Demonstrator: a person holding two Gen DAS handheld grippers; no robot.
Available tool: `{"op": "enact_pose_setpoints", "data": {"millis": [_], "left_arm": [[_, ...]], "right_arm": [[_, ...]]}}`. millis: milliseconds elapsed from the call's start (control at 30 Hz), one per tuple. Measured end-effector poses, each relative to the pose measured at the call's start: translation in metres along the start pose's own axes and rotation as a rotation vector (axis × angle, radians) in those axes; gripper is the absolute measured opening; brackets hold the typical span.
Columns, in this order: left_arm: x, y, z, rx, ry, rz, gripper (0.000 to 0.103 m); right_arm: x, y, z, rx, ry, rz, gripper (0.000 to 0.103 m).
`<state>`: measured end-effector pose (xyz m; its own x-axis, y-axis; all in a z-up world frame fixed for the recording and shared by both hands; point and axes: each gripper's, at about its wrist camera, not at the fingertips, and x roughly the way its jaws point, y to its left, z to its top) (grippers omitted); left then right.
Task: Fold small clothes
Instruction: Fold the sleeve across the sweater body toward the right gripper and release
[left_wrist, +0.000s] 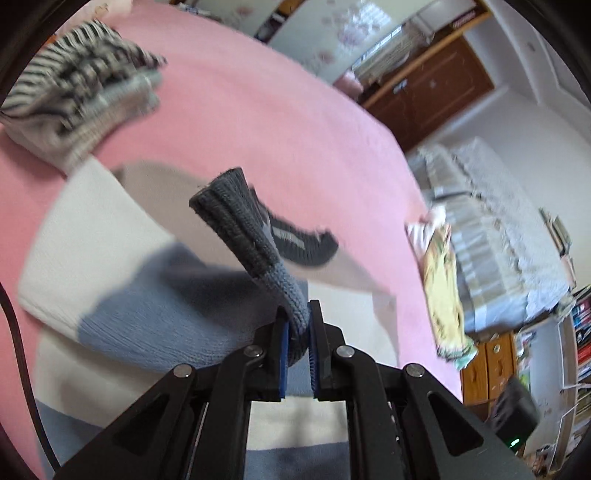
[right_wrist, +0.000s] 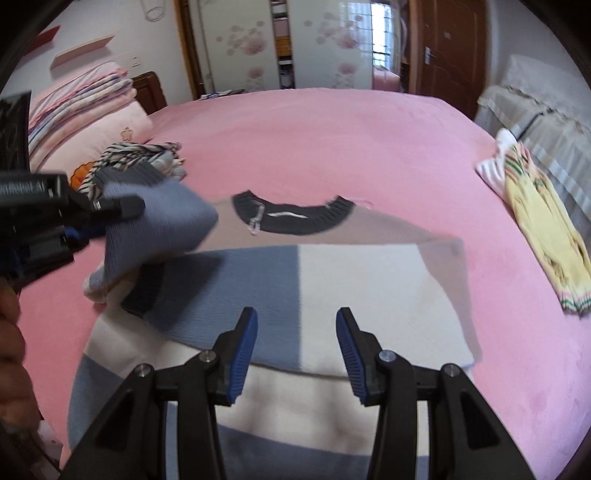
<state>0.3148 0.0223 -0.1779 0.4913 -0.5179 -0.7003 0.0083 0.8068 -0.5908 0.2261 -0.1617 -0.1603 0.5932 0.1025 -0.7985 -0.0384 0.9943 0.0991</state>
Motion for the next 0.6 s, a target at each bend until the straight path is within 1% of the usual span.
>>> {"op": "enact_pose_setpoints", "data": {"millis": [133,267,333,400,433,467,500,533,567,600], "left_arm": [[0.024,-0.015,-0.023,0.05,0.053,0.017,0.007],[0.044,-0.037,-0.048,0.145,0.093,0.044,0.007],[0.053,-0.041,-0.057,0.177,0.119,0.067,0.007],[0.062,-0.041,-0.063,0.189,0.151,0.083,0.009],[0.066,-0.039,-0.066,0.191,0.17,0.088,0.015],[0.07,-0.037,-0.068,0.192,0.181,0.092,0.028],[0.071,-0.035,-0.07,0.192,0.19,0.097,0.032],[0.072,-0.033,-0.071,0.192,0.192,0.105,0.043],[0.071,-0.03,-0.073,0.196,0.191,0.111,0.048],[0.069,-0.029,-0.073,0.202,0.186,0.114,0.05]], "right_arm": [[0.001,-0.021,-0.006,0.046,-0.002,-0.003,0.045],[0.005,-0.038,-0.01,0.082,0.005,-0.006,0.045],[0.006,-0.043,-0.012,0.089,0.011,-0.009,0.045],[0.006,-0.047,-0.015,0.091,0.019,-0.016,0.045],[0.007,-0.048,-0.016,0.09,0.024,-0.017,0.045],[0.007,-0.049,-0.017,0.088,0.031,-0.018,0.045],[0.007,-0.05,-0.017,0.086,0.036,-0.016,0.045],[0.007,-0.05,-0.018,0.084,0.04,-0.011,0.045],[0.008,-0.05,-0.018,0.081,0.046,-0.004,0.045],[0.008,-0.049,-0.018,0.079,0.052,0.004,0.045]]}}
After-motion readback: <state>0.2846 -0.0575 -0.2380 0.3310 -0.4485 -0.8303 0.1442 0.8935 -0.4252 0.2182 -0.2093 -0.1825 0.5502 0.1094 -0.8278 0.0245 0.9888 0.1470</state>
